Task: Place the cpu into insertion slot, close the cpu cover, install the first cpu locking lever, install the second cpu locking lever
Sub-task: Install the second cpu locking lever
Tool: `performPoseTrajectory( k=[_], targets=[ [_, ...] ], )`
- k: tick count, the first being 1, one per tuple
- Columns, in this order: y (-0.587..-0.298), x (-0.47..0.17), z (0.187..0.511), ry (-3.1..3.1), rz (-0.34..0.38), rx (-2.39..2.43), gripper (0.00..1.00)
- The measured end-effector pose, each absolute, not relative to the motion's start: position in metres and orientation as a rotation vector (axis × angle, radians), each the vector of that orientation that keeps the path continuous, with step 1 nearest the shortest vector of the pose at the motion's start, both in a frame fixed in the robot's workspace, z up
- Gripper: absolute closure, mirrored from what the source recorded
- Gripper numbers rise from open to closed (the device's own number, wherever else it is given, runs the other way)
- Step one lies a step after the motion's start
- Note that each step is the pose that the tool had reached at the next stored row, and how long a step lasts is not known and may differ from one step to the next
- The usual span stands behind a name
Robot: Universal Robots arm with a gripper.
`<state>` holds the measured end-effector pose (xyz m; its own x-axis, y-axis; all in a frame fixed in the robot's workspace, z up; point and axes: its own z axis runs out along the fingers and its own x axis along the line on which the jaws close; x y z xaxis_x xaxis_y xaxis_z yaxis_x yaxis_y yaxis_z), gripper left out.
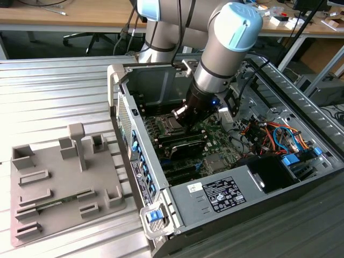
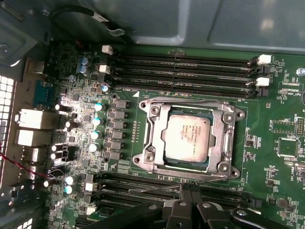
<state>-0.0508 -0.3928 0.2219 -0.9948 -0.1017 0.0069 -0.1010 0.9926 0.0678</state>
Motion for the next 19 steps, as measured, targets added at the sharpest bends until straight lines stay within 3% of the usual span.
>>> performPoseTrajectory(
  k=[19],
  targets=[
    [-0.393,-0.066,0.219,-3.126,-0.106,0.159,0.89]
  ],
)
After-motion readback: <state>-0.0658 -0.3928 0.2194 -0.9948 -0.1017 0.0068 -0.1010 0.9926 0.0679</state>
